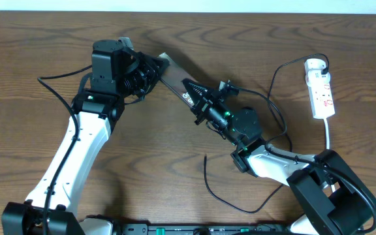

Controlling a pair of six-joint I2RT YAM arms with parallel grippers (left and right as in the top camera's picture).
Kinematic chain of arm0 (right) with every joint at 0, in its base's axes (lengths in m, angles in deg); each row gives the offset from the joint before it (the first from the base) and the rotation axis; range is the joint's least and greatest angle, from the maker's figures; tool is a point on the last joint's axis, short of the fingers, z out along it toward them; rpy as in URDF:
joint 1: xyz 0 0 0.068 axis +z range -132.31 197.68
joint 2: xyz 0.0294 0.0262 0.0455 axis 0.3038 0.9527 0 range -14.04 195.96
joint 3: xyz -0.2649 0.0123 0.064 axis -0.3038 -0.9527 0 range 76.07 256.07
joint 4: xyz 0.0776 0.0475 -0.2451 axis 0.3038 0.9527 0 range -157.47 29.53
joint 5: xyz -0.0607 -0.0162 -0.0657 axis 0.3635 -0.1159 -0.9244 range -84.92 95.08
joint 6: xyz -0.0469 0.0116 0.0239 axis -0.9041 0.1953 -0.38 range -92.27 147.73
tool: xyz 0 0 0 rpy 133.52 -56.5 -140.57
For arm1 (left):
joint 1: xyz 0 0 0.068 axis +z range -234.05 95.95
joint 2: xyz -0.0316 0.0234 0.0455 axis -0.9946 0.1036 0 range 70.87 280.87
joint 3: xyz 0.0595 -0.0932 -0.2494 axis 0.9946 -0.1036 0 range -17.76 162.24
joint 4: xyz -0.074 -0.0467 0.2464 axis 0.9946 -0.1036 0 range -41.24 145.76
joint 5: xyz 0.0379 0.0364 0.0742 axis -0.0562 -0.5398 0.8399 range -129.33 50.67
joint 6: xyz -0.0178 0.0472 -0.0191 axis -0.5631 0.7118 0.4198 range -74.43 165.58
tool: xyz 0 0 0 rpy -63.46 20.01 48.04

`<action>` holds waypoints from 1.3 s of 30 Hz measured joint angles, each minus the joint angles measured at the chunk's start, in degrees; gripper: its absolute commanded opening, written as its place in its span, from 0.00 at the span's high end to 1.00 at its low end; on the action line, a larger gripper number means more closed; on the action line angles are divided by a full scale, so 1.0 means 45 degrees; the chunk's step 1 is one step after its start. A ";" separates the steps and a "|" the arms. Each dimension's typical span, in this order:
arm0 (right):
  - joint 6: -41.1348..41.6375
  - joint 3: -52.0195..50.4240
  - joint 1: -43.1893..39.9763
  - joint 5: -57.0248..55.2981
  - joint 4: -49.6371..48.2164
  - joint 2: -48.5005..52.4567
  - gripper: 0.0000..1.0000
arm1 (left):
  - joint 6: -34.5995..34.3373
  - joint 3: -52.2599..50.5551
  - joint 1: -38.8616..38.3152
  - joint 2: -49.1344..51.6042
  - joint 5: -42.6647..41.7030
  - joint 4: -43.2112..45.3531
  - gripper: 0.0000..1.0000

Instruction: Plug charger to phone and switch on socket

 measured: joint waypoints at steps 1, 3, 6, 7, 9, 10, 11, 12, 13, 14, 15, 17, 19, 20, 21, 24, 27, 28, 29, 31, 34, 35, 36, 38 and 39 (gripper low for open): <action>0.0000 0.0005 0.0000 -0.0005 -0.0010 0.0000 0.99 | 0.0005 0.0000 0.0000 0.0000 -0.0005 -0.0005 0.81; -0.0005 0.0005 0.0000 -0.0005 -0.0005 0.0000 0.99 | 0.0000 0.0000 0.0000 0.0000 -0.0005 -0.0005 0.81; 0.0000 0.0010 0.0005 -0.0005 -0.0010 0.0000 0.99 | 0.0000 0.0000 0.0000 0.0000 -0.0005 0.0000 0.81; -0.0005 0.0005 0.0005 -0.0010 -0.0005 0.0000 0.99 | 0.0000 0.0000 0.0000 0.0000 -0.0005 0.0000 0.81; -0.0005 0.0010 0.0005 -0.0010 -0.0005 0.0000 0.99 | 0.0005 0.0000 0.0000 0.0000 -0.0005 0.0000 0.88; 0.0015 0.0010 0.0005 -0.0039 -0.0034 0.0000 0.99 | 0.0019 0.0000 0.0000 0.0000 0.0005 -0.0010 0.92; 0.0083 0.0015 0.0010 -0.0053 -0.0039 0.0000 0.99 | -0.0010 0.0000 0.0010 0.0000 -0.0010 0.0010 0.92; 0.0238 0.0015 0.0015 -0.0092 -0.0053 0.0000 0.99 | -0.0063 0.0000 0.0010 0.0000 -0.0019 0.0039 0.92; 0.0379 0.0015 0.0019 -0.0126 -0.0068 0.0000 0.99 | -0.0117 0.0000 0.0019 0.0000 -0.0024 0.0073 0.92; 0.0457 0.0015 0.0024 -0.0136 -0.0078 0.0000 0.99 | -0.0141 0.0000 0.0019 0.0000 -0.0034 0.0092 0.92; 0.0525 0.0015 0.0024 -0.0141 -0.0073 0.0000 0.99 | -0.0155 0.0000 0.0019 0.0000 -0.0044 0.0087 0.93; 0.0583 0.0015 0.0024 -0.0141 -0.0068 0.0000 0.99 | -0.0199 0.0000 0.0019 0.0000 -0.0063 0.0087 0.92; 0.0607 0.0015 0.0024 -0.0136 -0.0068 0.0000 0.99 | -0.0204 0.0000 0.0019 0.0000 -0.0063 0.0092 0.93; 0.0617 0.0015 0.0024 -0.0136 -0.0068 0.0000 0.99 | -0.0209 0.0000 0.0019 0.0000 -0.0063 0.0087 0.93; 0.0617 0.0015 0.0024 -0.0136 -0.0068 0.0000 0.99 | -0.0223 0.0000 0.0019 0.0000 -0.0063 0.0087 0.93; 0.0622 0.0015 0.0029 -0.0136 -0.0068 0.0000 0.99 | -0.0238 0.0000 0.0019 0.0000 -0.0063 0.0092 0.93; 0.0656 0.0015 0.0107 -0.0248 -0.0063 0.0000 0.99 | -0.0233 0.0000 0.0024 0.0000 -0.0058 0.0078 0.92; 0.0656 0.0015 0.0126 -0.0282 -0.0063 0.0000 0.99 | -0.0233 0.0000 0.0034 0.0000 -0.0058 0.0078 0.93; 0.0656 0.0015 0.0131 -0.0296 -0.0063 0.0000 0.99 | -0.0233 0.0000 0.0034 0.0000 -0.0058 0.0078 0.93; 0.0656 0.0015 0.0131 -0.0301 -0.0063 0.0000 0.99 | -0.0233 0.0000 0.0034 0.0000 -0.0058 0.0078 0.93; 0.0656 0.0015 0.0136 -0.0306 -0.0063 0.0000 0.99 | -0.0233 0.0000 0.0034 0.0000 -0.0058 0.0078 0.93; 0.0656 0.0015 0.0151 -0.0325 -0.0063 0.0000 0.99 | -0.0228 0.0000 0.0034 0.0000 -0.0058 0.0078 0.93; 0.0656 0.0015 0.0170 -0.0369 -0.0063 0.0000 0.99 | -0.0228 0.0000 0.0034 0.0000 -0.0053 0.0083 0.92; 0.0656 0.0015 0.0204 -0.0423 -0.0063 0.0000 0.99 | -0.0223 0.0000 0.0039 0.0000 -0.0049 0.0078 0.92; 0.0656 0.0015 0.0209 -0.0437 -0.0058 0.0000 0.99 | -0.0219 0.0000 0.0044 0.0000 -0.0044 0.0073 0.92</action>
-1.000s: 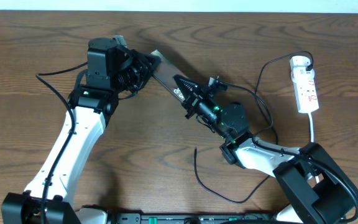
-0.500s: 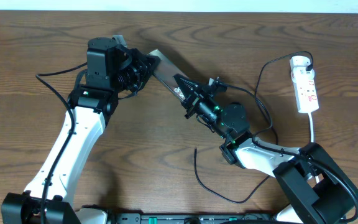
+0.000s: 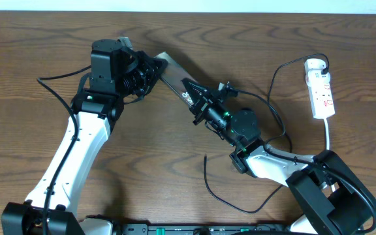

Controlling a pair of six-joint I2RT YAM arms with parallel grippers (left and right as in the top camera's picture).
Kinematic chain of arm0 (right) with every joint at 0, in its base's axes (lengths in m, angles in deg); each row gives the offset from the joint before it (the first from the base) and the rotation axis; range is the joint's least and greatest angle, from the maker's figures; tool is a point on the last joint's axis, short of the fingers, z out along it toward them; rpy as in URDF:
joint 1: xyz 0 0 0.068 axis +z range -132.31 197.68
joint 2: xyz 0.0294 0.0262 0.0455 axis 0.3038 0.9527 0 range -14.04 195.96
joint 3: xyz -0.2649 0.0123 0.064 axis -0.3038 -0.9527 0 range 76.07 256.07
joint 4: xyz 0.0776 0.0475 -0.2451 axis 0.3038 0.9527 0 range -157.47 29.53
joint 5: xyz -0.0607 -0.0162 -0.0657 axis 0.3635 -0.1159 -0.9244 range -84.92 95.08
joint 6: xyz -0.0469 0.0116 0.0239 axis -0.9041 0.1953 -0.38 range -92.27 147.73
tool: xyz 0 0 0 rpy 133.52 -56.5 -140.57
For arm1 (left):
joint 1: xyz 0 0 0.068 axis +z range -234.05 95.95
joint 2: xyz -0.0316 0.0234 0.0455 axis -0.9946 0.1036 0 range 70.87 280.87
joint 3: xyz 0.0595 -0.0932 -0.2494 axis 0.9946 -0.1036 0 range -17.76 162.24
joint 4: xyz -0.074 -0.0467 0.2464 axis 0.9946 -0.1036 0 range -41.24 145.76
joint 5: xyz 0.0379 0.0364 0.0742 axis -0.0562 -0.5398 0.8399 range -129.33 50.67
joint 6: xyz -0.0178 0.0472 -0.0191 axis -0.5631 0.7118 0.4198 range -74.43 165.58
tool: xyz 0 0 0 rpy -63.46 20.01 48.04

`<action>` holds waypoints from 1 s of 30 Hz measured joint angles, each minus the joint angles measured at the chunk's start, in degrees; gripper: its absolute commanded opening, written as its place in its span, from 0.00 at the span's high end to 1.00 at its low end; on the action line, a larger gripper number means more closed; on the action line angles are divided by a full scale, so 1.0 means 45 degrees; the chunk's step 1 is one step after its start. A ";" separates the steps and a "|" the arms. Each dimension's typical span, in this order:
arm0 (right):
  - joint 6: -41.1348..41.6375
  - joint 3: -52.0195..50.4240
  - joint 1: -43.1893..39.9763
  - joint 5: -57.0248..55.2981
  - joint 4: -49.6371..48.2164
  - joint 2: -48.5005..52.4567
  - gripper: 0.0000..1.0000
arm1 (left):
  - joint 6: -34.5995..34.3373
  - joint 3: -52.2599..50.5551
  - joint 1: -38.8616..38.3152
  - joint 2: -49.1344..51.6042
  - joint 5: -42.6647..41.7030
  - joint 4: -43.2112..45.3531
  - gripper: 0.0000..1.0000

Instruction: Plug charger to phone and switch on socket

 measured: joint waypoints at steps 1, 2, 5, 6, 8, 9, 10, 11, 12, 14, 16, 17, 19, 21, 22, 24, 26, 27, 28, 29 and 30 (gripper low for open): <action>0.0000 0.0000 0.0010 -0.0015 0.0000 0.0000 0.99 | 0.0000 0.0000 0.0005 0.0000 0.0010 -0.0005 0.91; -0.0005 0.0000 0.0010 -0.0019 0.0000 0.0000 0.99 | 0.0010 0.0000 0.0010 0.0000 0.0019 -0.0005 0.85; -0.0160 0.0000 0.0068 -0.0010 0.0029 0.0000 0.99 | 0.0092 0.0000 0.0010 0.0000 0.0073 -0.0063 0.77; -0.0199 0.0000 0.0102 0.0019 0.0068 0.0000 0.99 | 0.0112 0.0000 0.0005 0.0000 0.0087 -0.0063 0.77; -0.0238 0.0000 0.0151 0.0005 0.0073 0.0000 0.99 | 0.0126 0.0000 0.0005 0.0000 0.0126 -0.0068 0.76; -0.0248 0.0000 0.0151 0.0019 0.0053 0.0000 0.99 | 0.0131 0.0000 0.0005 0.0000 0.0126 -0.0068 0.76; -0.0257 0.0000 0.0151 0.0024 0.0029 0.0000 0.99 | 0.0136 0.0000 0.0005 0.0000 0.0131 -0.0063 0.77; -0.0291 0.0000 0.0151 0.0058 -0.0019 0.0000 0.99 | 0.0141 0.0000 0.0005 0.0000 0.0131 -0.0063 0.78; -0.0301 0.0000 0.0151 0.0102 -0.0073 0.0000 0.99 | 0.0146 0.0000 0.0005 0.0000 0.0131 -0.0058 0.81; -0.0316 0.0000 0.0155 0.0165 -0.0151 0.0000 0.99 | 0.0194 0.0000 0.0000 0.0000 0.0131 -0.0063 0.92; -0.0160 0.0000 0.0151 0.0117 -0.0219 0.0000 0.99 | 0.0180 0.0000 0.0000 0.0000 0.0092 -0.0005 0.93; -0.0044 0.0019 0.0151 0.0087 -0.0262 0.0000 0.99 | 0.0165 0.0000 0.0005 0.0000 0.0068 0.0063 0.93; 0.0097 0.0019 0.0151 0.0073 -0.0277 0.0000 0.99 | 0.0165 0.0000 0.0000 -0.0005 0.0063 0.0092 0.93; 0.0141 0.0019 0.0151 0.0078 -0.0287 0.0000 0.99 | 0.0165 0.0000 0.0000 -0.0005 0.0058 0.0087 0.93; 0.0146 0.0019 0.0151 0.0078 -0.0296 0.0000 0.99 | 0.0170 0.0000 0.0000 -0.0005 0.0058 0.0087 0.92; 0.0146 0.0019 0.0151 0.0073 -0.0311 0.0000 0.99 | 0.0170 0.0000 0.0000 -0.0005 0.0058 0.0102 0.93; 0.0151 0.0019 0.0151 0.0078 -0.0316 0.0000 0.99 | 0.0170 0.0000 0.0000 -0.0005 0.0058 0.0097 0.93; 0.0151 0.0019 0.0151 0.0073 -0.0325 0.0000 0.99 | 0.0170 0.0000 0.0000 -0.0005 0.0058 0.0107 0.92; 0.0146 0.0019 0.0151 0.0073 -0.0335 0.0000 0.99 | 0.0170 0.0000 0.0000 -0.0005 0.0049 0.0117 0.92; 0.0146 0.0019 0.0151 0.0073 -0.0335 0.0000 0.99 | 0.0170 0.0000 0.0000 -0.0005 0.0044 0.0117 0.93; 0.0151 0.0019 0.0151 0.0073 -0.0340 0.0000 0.99 | 0.0175 0.0000 0.0000 -0.0005 0.0039 0.0117 0.92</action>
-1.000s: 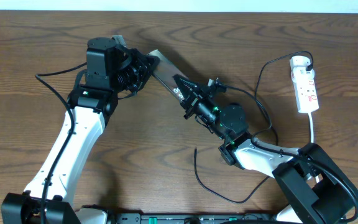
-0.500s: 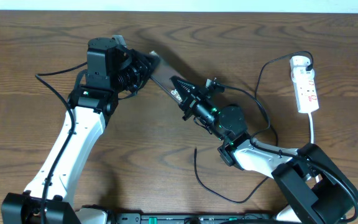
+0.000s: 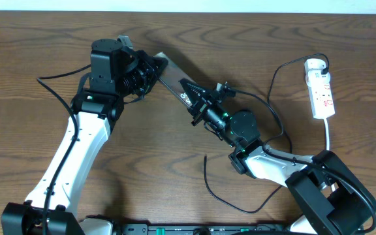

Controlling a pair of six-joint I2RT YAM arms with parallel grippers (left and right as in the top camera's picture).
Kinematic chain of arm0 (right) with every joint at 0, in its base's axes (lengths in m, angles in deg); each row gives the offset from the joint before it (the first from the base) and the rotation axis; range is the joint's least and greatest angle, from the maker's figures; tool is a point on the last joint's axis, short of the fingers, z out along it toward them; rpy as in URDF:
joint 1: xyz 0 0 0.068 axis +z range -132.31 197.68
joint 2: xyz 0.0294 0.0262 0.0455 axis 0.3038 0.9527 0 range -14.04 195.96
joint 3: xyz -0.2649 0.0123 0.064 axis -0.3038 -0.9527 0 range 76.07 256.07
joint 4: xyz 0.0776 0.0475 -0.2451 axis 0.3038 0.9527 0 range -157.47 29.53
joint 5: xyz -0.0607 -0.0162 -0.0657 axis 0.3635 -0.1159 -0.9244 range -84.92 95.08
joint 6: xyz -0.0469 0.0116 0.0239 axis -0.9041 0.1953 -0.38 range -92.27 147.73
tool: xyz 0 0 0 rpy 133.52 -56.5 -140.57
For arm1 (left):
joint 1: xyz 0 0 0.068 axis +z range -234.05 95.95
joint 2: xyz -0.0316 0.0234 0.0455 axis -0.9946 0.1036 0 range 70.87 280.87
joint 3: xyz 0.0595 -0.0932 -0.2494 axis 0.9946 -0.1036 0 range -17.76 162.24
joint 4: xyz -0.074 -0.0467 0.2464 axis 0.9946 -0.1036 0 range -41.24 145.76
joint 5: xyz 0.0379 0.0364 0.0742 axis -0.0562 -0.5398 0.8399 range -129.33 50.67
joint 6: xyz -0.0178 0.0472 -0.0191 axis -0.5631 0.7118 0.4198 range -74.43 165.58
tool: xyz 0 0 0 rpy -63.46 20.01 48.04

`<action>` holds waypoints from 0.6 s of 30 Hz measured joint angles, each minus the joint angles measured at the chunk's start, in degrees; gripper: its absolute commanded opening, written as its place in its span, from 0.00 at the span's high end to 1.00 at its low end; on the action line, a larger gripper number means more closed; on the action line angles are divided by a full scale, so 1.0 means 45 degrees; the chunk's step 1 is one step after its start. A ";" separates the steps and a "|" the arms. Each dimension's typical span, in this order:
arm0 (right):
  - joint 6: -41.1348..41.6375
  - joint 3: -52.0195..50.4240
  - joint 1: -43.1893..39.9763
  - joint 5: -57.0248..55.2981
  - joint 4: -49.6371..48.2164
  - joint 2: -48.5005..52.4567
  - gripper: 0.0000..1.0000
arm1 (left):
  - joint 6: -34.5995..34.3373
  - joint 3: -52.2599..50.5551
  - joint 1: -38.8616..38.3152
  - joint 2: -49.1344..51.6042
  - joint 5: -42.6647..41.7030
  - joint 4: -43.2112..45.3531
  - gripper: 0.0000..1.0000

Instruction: Plug charger to phone and switch on socket

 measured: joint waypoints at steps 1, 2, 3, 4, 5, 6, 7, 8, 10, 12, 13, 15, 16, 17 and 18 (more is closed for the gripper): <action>0.0000 0.0000 0.0000 0.0000 0.0000 0.0000 0.99 | 0.0000 0.0000 0.0000 0.0000 -0.0005 0.0005 0.93; -0.0005 0.0000 0.0000 0.0000 -0.0010 0.0000 0.99 | 0.0000 0.0000 0.0000 0.0000 -0.0010 0.0005 0.92; -0.0005 0.0000 0.0000 0.0000 -0.0019 0.0000 0.99 | 0.0000 0.0000 0.0000 0.0000 -0.0010 0.0005 0.92; -0.0005 0.0000 0.0000 -0.0005 -0.0044 0.0000 0.99 | 0.0000 0.0000 0.0000 0.0000 -0.0010 0.0010 0.93; -0.0010 0.0000 0.0000 -0.0010 -0.0112 0.0005 0.99 | 0.0005 0.0000 0.0000 0.0000 -0.0019 0.0019 0.93; -0.0010 0.0000 0.0000 -0.0015 -0.0175 0.0015 0.99 | 0.0005 0.0000 0.0000 -0.0005 -0.0015 0.0044 0.93; -0.0015 0.0000 0.0000 -0.0024 -0.0277 0.0044 0.99 | 0.0015 0.0000 0.0000 -0.0015 -0.0019 0.0092 0.93; -0.0024 0.0000 0.0000 -0.0029 -0.0408 0.0092 0.99 | 0.0039 0.0000 0.0000 -0.0034 -0.0015 0.0112 0.93; -0.0024 0.0000 0.0000 -0.0019 -0.0534 0.0160 0.99 | 0.0058 0.0000 0.0000 -0.0068 -0.0005 0.0112 0.93; -0.0024 0.0000 0.0000 -0.0015 -0.0563 0.0170 0.99 | 0.0068 0.0000 0.0000 -0.0078 -0.0005 0.0107 0.92; -0.0024 0.0000 0.0000 -0.0015 -0.0568 0.0170 0.99 | 0.0073 0.0000 0.0000 -0.0078 -0.0005 0.0107 0.92; -0.0024 0.0000 0.0000 -0.0010 -0.0568 0.0170 0.99 | 0.0083 0.0000 0.0000 -0.0078 -0.0005 0.0107 0.92; -0.0024 0.0000 0.0000 -0.0010 -0.0568 0.0170 0.99 | 0.0083 0.0000 0.0000 -0.0078 -0.0005 0.0107 0.93; -0.0024 0.0000 0.0000 -0.0010 -0.0573 0.0170 0.99 | 0.0087 0.0000 0.0000 -0.0078 -0.0005 0.0107 0.93; -0.0024 -0.0005 0.0000 -0.0010 -0.0573 0.0170 0.99 | 0.0087 0.0000 0.0000 -0.0078 -0.0005 0.0107 0.93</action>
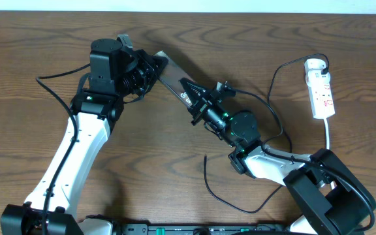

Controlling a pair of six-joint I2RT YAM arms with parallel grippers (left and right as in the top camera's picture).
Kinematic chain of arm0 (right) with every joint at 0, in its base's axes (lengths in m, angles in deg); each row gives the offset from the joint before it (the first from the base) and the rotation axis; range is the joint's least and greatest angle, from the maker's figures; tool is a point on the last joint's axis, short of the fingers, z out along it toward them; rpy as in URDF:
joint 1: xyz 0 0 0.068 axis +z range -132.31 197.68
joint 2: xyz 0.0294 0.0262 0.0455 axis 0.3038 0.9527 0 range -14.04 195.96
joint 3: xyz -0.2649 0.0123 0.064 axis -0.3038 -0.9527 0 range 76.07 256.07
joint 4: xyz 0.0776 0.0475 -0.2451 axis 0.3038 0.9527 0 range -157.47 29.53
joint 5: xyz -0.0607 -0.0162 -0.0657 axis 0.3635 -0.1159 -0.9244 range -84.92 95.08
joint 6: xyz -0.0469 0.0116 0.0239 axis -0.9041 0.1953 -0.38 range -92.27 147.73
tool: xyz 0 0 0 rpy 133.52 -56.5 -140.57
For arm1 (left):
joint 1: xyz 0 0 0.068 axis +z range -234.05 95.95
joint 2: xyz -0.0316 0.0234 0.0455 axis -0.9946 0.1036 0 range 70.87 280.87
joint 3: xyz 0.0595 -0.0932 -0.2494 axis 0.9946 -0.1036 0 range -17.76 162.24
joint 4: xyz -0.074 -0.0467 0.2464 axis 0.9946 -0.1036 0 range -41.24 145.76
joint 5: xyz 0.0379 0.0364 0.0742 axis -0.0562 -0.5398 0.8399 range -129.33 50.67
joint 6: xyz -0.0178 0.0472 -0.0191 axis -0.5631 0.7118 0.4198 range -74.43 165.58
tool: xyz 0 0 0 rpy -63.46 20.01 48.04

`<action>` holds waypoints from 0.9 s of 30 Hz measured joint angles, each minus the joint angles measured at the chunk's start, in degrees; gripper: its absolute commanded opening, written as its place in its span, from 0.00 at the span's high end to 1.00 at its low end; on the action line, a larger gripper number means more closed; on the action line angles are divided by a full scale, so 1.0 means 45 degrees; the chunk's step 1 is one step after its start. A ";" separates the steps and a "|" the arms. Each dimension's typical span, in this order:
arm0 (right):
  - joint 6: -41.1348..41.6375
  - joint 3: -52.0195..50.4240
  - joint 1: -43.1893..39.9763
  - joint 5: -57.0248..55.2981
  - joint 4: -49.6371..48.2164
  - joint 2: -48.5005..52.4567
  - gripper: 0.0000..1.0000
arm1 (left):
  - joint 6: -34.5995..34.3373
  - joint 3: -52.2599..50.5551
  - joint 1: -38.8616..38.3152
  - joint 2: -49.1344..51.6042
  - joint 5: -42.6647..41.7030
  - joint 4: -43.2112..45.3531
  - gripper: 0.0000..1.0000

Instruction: Plug charger to phone and switch on socket

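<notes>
The phone (172,73) is a dark slab lying diagonally at mid-table. My left gripper (151,68) is shut on its upper-left end. My right gripper (187,93) has its closed black fingers pressed against the phone's lower-right end, and the charger plug between them is hidden. The black charger cable (272,81) runs from that wrist up to the white socket strip (320,88) at the far right, where its adapter sits in the top outlet. The switch state on the strip is too small to read.
A loose black cable loop (215,194) lies on the wood near the front edge. The strip's white cord (329,135) runs down toward my right arm's base. Both arm bases crowd the front of the table.
Almost nothing differs. Both grippers and the phone sit a hair further to the upper left, still joined at the phone's two ends.
At the oldest moment my left gripper held the phone's upper end and my right gripper was at its lower end. Across all moments that hold stayed the same, with the whole group creeping slightly up and left.
</notes>
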 measured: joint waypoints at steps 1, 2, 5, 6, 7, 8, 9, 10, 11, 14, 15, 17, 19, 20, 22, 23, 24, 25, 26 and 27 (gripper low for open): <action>0.0000 0.0000 0.0000 0.0000 0.0000 0.0000 0.99 | 0.0000 0.0000 0.0000 0.0000 0.0000 0.0000 0.93; 0.0000 0.0000 0.0000 0.0000 0.0000 0.0000 0.98 | 0.0000 0.0000 0.0000 0.0000 0.0000 0.0000 0.92; 0.0000 0.0000 0.0000 0.0000 0.0000 0.0000 0.98 | 0.0000 0.0000 0.0000 0.0000 0.0000 0.0000 0.93; 0.0000 0.0005 0.0000 0.0000 0.0000 0.0000 0.99 | 0.0000 0.0000 0.0000 0.0000 0.0000 0.0000 0.92; 0.0000 0.0005 0.0000 0.0000 -0.0005 0.0000 0.99 | 0.0000 0.0000 0.0000 0.0000 0.0000 0.0000 0.93; 0.0000 0.0005 0.0000 0.0000 -0.0005 0.0000 0.98 | 0.0000 0.0000 0.0000 0.0000 0.0000 0.0000 0.93; 0.0000 0.0005 0.0000 0.0000 -0.0005 0.0000 0.95 | 0.0000 0.0000 0.0000 0.0000 0.0000 0.0000 0.93; 0.0000 0.0005 0.0000 0.0000 -0.0005 0.0000 0.92 | 0.0000 0.0000 0.0000 0.0000 -0.0005 0.0000 0.93; -0.0010 0.0005 0.0000 0.0005 -0.0010 0.0000 0.89 | 0.0000 0.0000 0.0000 0.0000 0.0000 0.0000 0.92; -0.0238 0.0005 0.0000 0.0121 -0.0131 0.0000 0.81 | -0.0005 0.0000 0.0000 0.0000 0.0005 -0.0097 0.93; -0.0282 0.0005 0.0005 0.0155 -0.0165 0.0000 0.78 | 0.0005 0.0000 0.0000 0.0000 0.0000 -0.0117 0.93; -0.0340 0.0005 0.0005 0.0189 -0.0214 0.0000 0.72 | 0.0010 0.0000 0.0000 0.0000 0.0005 -0.0199 0.92; -0.0364 0.0005 0.0000 0.0189 -0.0257 0.0000 0.62 | 0.0029 0.0000 0.0000 0.0000 0.0029 -0.0228 0.93; -0.0403 0.0005 0.0000 0.0189 -0.0306 0.0000 0.56 | 0.0058 0.0000 0.0000 0.0000 0.0039 -0.0253 0.93; -0.0510 0.0010 0.0005 0.0219 -0.0393 -0.0005 0.43 | 0.0121 0.0000 0.0000 0.0000 0.0078 -0.0296 0.92; -0.0505 0.0019 0.0005 0.0228 -0.0442 -0.0005 0.36 | 0.0151 0.0000 0.0000 0.0005 0.0102 -0.0306 0.92; -0.0554 0.0044 0.0005 0.0243 -0.0461 -0.0015 0.29 | 0.0199 0.0000 0.0000 0.0015 0.0146 -0.0311 0.93; -0.0549 0.0058 0.0005 0.0243 -0.0481 -0.0029 0.21 | 0.0223 0.0000 0.0000 0.0024 0.0165 -0.0306 0.93; -0.0539 0.0063 0.0005 0.0248 -0.0495 -0.0044 0.15 | 0.0267 0.0000 0.0000 0.0024 0.0228 -0.0311 0.93; -0.0529 0.0073 0.0000 0.0233 -0.0495 -0.0053 0.10 | 0.0296 0.0000 0.0000 0.0024 0.0248 -0.0316 0.93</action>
